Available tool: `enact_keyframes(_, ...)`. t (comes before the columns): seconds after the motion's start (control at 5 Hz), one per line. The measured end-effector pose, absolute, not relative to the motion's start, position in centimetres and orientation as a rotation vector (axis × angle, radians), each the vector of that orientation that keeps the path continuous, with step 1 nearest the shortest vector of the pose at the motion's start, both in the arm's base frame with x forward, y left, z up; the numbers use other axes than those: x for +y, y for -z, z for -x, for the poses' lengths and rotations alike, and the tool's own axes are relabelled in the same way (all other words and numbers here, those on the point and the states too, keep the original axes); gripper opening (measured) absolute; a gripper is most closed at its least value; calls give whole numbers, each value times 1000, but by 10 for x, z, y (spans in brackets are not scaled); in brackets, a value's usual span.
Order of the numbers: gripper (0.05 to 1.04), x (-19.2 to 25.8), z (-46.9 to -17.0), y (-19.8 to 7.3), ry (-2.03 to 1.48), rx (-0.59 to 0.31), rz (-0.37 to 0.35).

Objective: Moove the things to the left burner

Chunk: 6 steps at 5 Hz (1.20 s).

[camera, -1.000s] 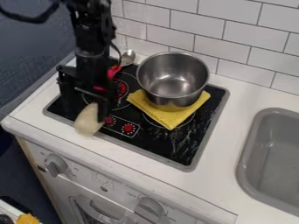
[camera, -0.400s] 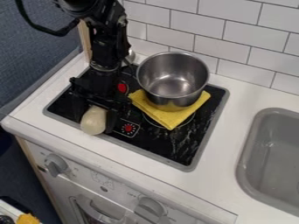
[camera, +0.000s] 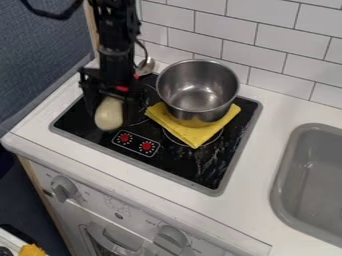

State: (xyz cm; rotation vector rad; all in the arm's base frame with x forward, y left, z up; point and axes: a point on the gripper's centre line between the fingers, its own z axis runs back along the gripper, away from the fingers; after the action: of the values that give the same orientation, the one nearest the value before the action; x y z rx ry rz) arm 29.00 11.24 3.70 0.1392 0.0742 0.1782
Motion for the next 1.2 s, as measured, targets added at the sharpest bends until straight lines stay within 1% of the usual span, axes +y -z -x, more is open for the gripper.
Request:
enact_keyframes(0.2, 873, 133, -287, -40, -212, 67, -153)
enact_keyframes(0.4, 873, 160, -278, -43, -267, 64, -169)
enact_keyframes(0.6, 873, 183, -274, -38, -316, 68, -158)
enact_keyframes(0.8, 873, 187, -271, -29, -329, 90, -140)
enact_keyframes(1.0, 873, 184, -272, -27, -313, 84, -131)
enact_keyframes(1.2, 924, 176, -274, -23, -287, 87, -121)
